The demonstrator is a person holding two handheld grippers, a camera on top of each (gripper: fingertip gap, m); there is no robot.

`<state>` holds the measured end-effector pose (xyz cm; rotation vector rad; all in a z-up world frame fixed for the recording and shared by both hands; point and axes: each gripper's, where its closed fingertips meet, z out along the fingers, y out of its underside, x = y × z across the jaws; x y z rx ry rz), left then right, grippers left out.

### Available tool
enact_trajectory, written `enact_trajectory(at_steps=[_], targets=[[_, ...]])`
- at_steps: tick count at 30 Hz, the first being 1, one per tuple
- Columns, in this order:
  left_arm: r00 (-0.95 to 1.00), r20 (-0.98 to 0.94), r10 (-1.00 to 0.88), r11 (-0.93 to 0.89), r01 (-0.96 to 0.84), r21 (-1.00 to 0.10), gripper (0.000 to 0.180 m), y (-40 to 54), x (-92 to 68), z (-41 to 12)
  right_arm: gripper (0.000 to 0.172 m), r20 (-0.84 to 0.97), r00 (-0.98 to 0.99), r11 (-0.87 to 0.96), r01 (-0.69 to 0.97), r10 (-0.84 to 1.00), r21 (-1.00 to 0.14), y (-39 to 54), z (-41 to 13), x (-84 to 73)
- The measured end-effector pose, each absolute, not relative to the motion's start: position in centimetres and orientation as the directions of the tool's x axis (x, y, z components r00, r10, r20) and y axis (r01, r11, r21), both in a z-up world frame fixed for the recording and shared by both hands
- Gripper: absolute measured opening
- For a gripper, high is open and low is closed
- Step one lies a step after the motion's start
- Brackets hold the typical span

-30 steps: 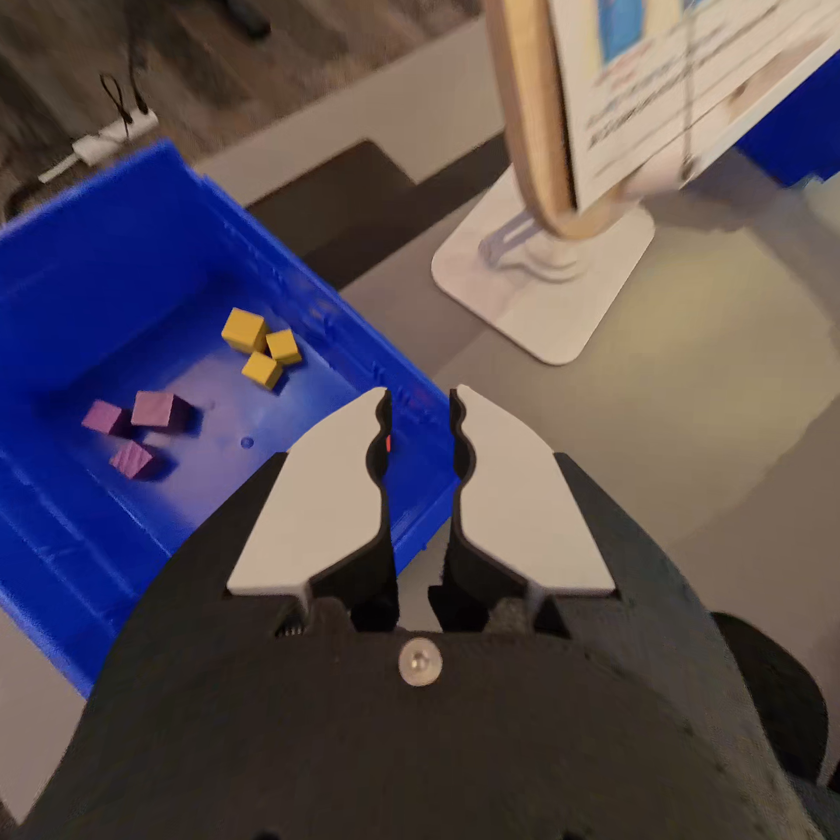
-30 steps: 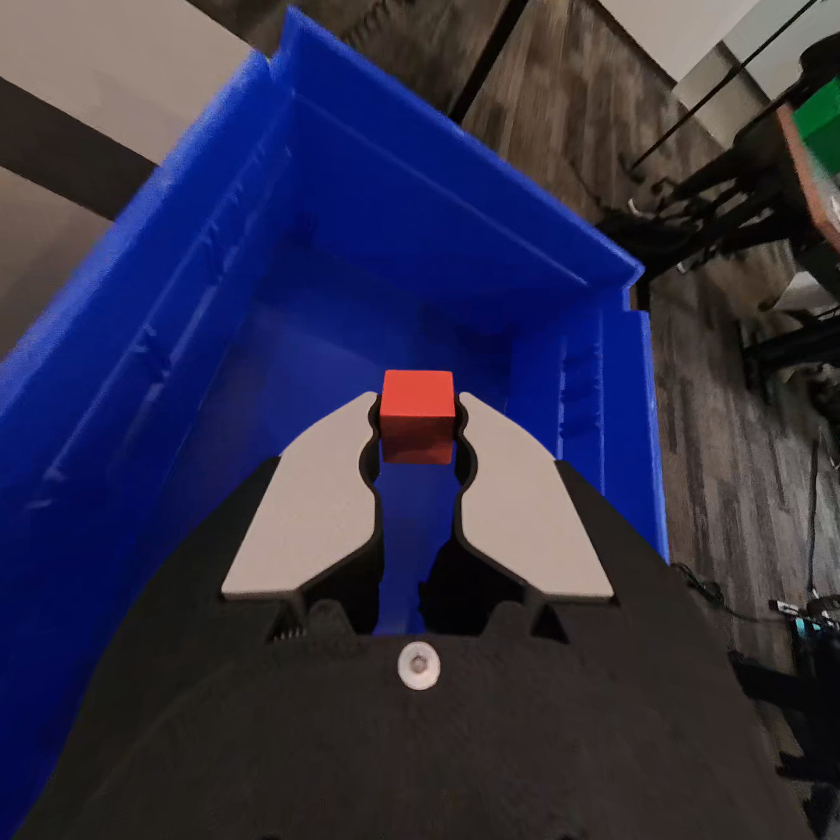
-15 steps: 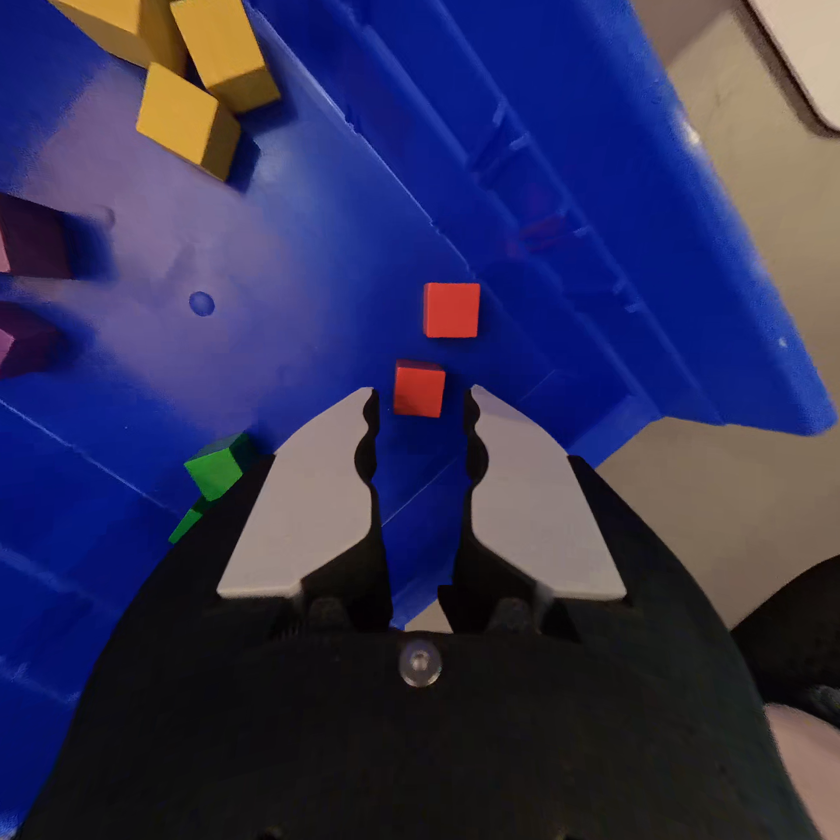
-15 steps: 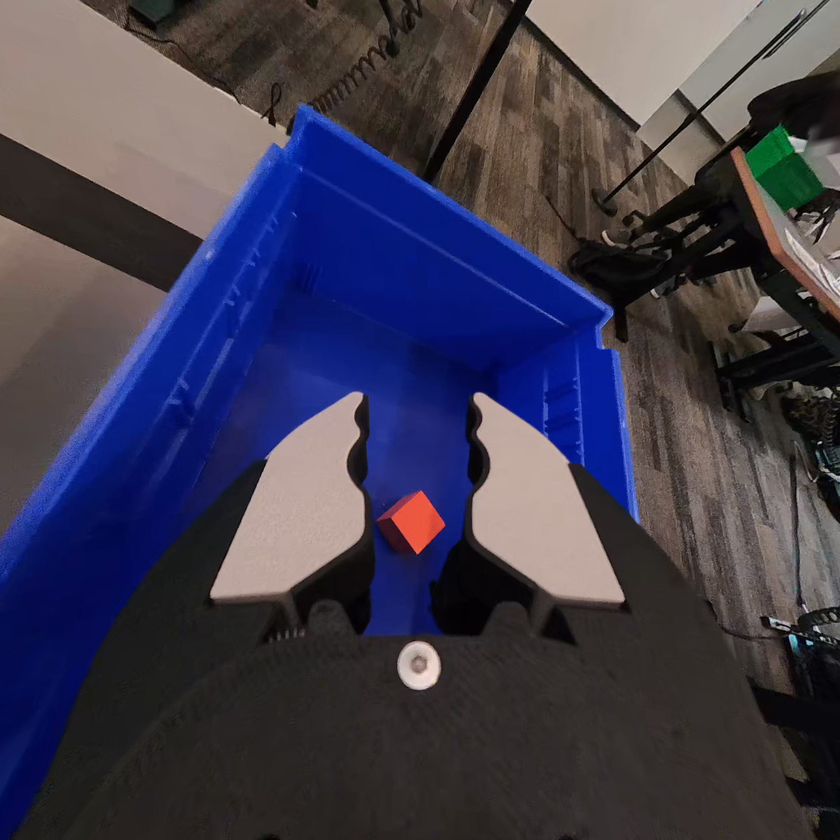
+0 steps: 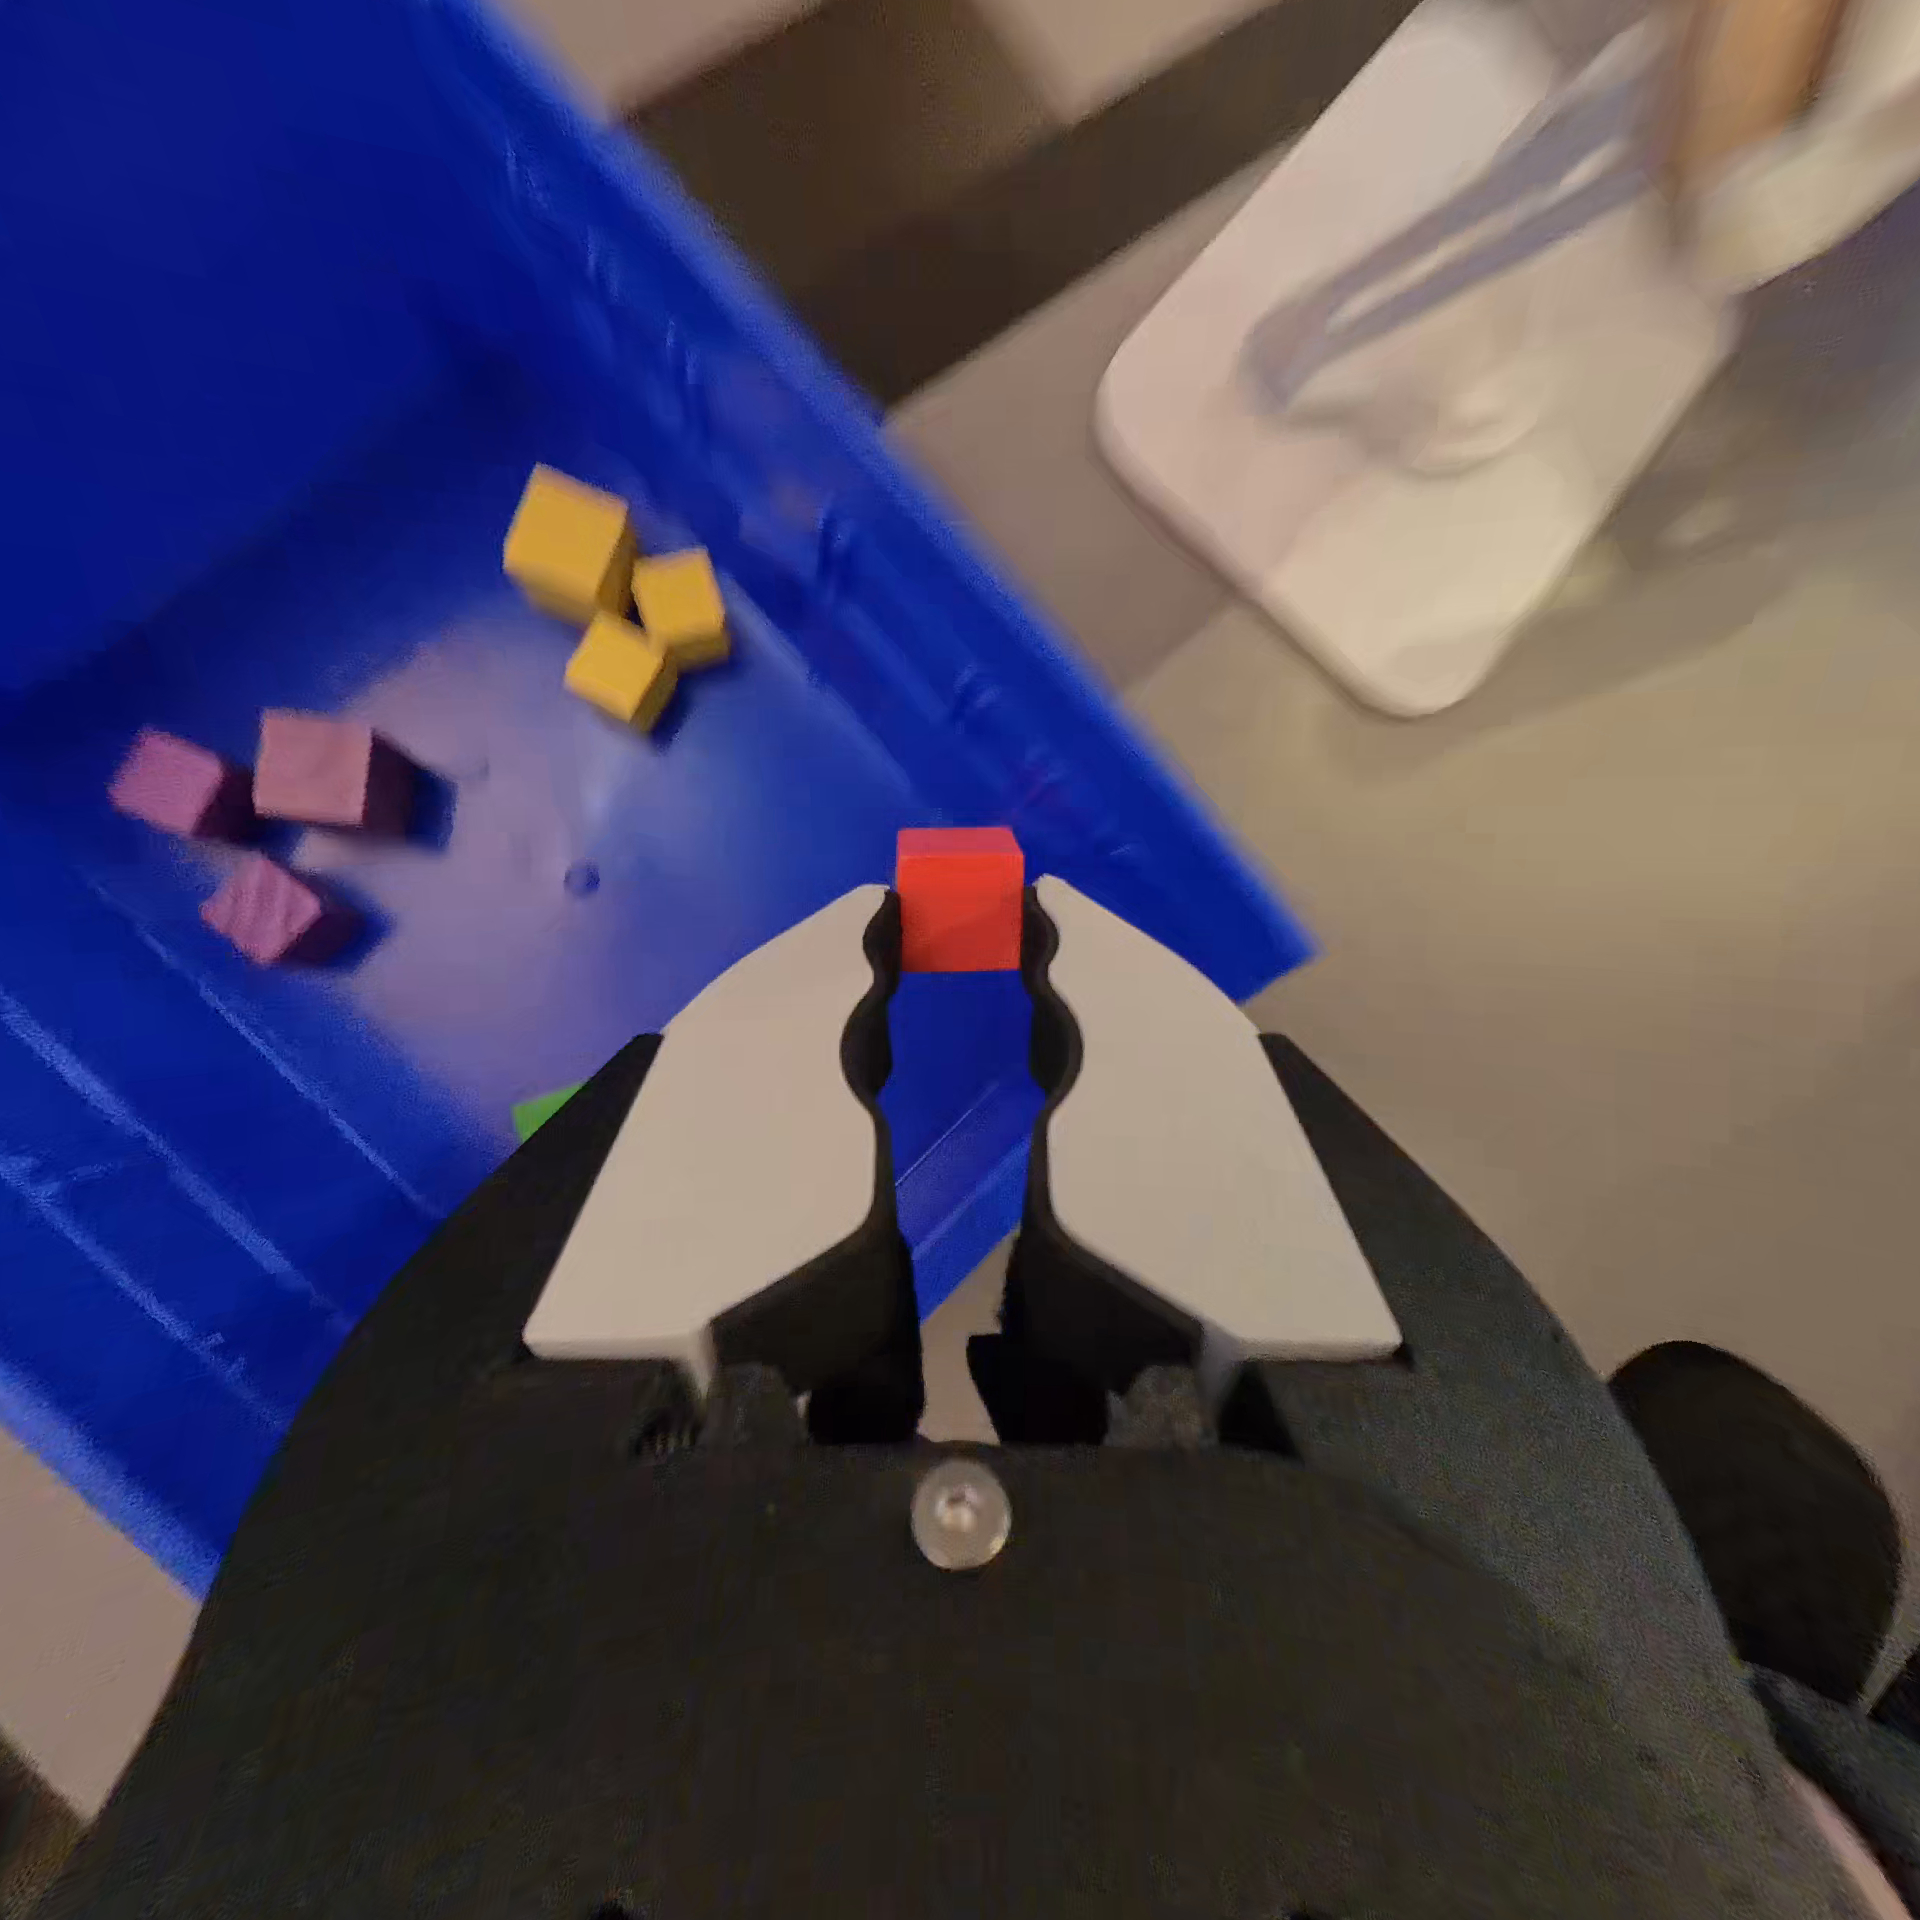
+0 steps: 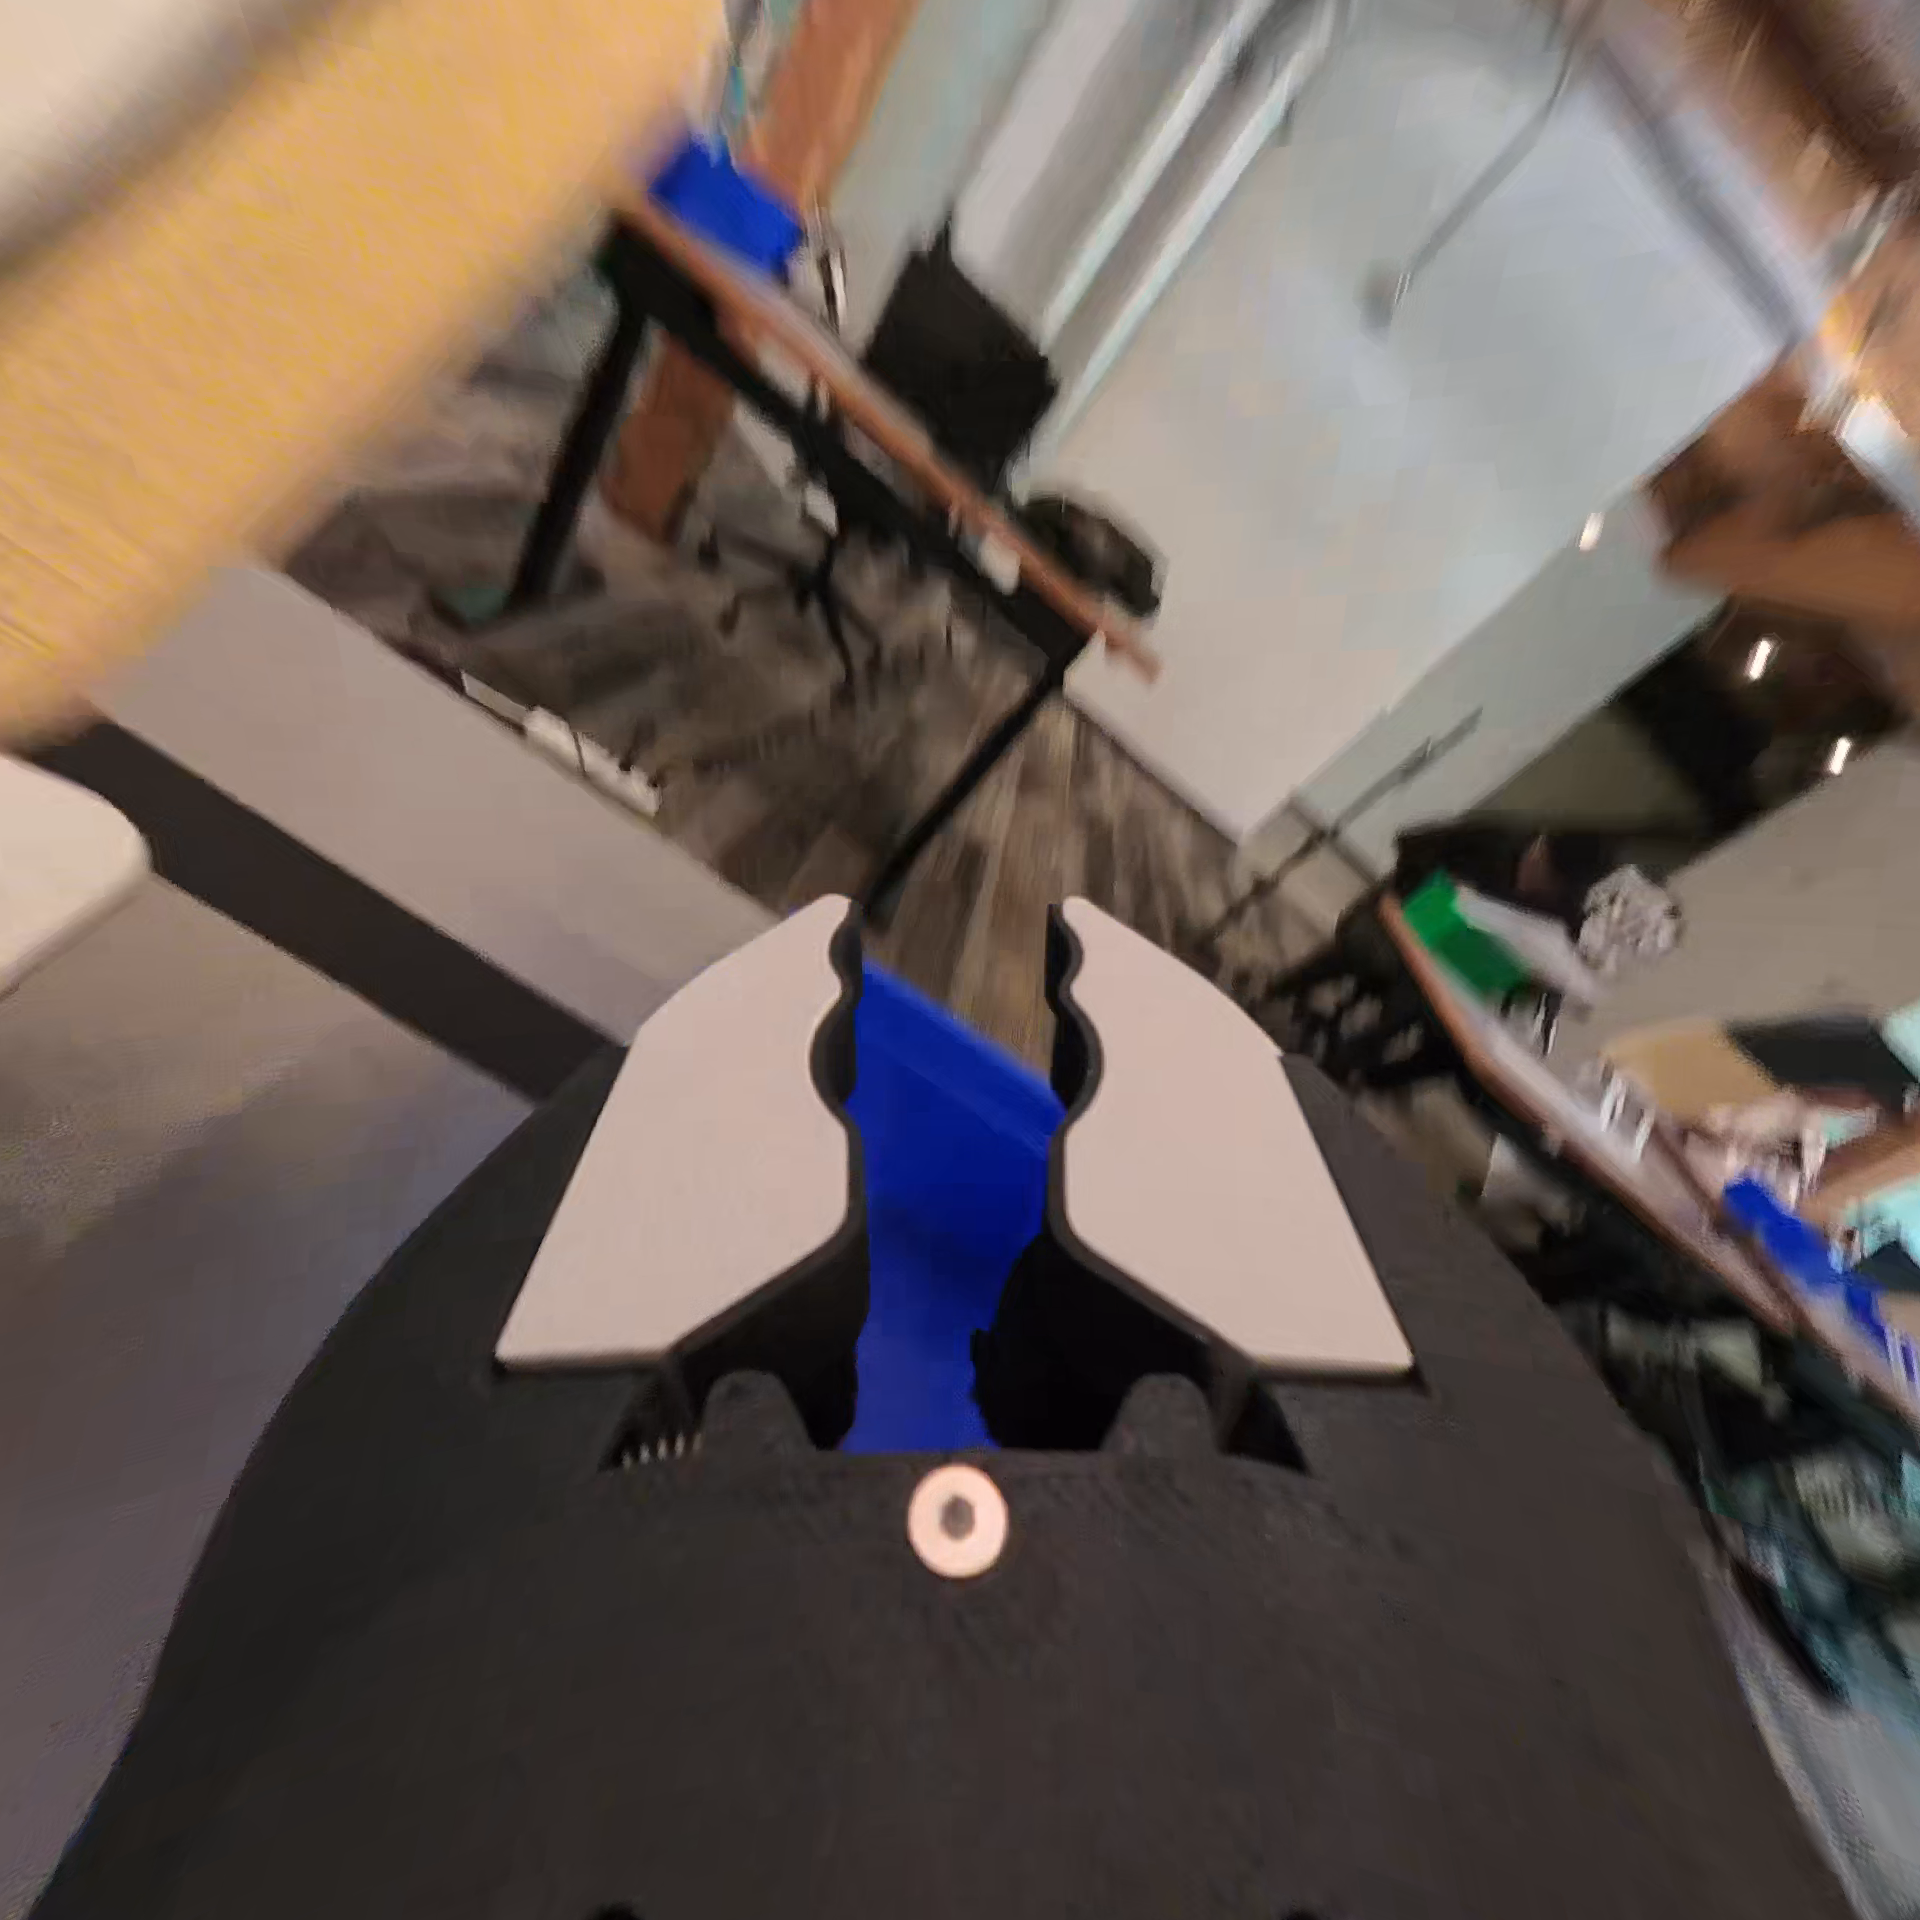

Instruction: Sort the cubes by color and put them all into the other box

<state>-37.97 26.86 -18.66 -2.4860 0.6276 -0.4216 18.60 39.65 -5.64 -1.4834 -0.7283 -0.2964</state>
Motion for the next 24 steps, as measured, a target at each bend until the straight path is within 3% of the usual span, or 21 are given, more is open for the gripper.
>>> enact_trajectory(at_steps=[4, 8, 17, 24], targets=[[0.697, 0.2, -0.689, -0.51, -0.27, -0.817, 0.022, 25.1, -32.7, -9.2, 0.035, 0.68, 0.667, 0.393, 0.562, 0.304, -0.727, 34.3, -0.2, 11.1], [0.481, 0.196, -0.855, -0.326, -0.203, -0.923, 0.022, 22.3, -25.6, -3.4, 0.041, 0.766, 0.495, 0.613, 0.471, 0.411, -0.634, 27.9, 0.4, 1.5], [0.008, 0.345, -0.939, -0.343, -0.112, -0.933, 0.022, 18.7, -12.1, -3.0, 0.051, 0.844, 0.306, 0.8, 0.295, 0.439, -0.523, 18.7, -2.3, -9.5], [-0.13, 0.414, -0.901, -0.402, -0.105, -0.91, 0.022, 17.6, -8.7, -4.2, 0.044, 0.867, 0.277, 0.817, 0.308, 0.414, -0.488, 18.3, -3.7, -10.6]])
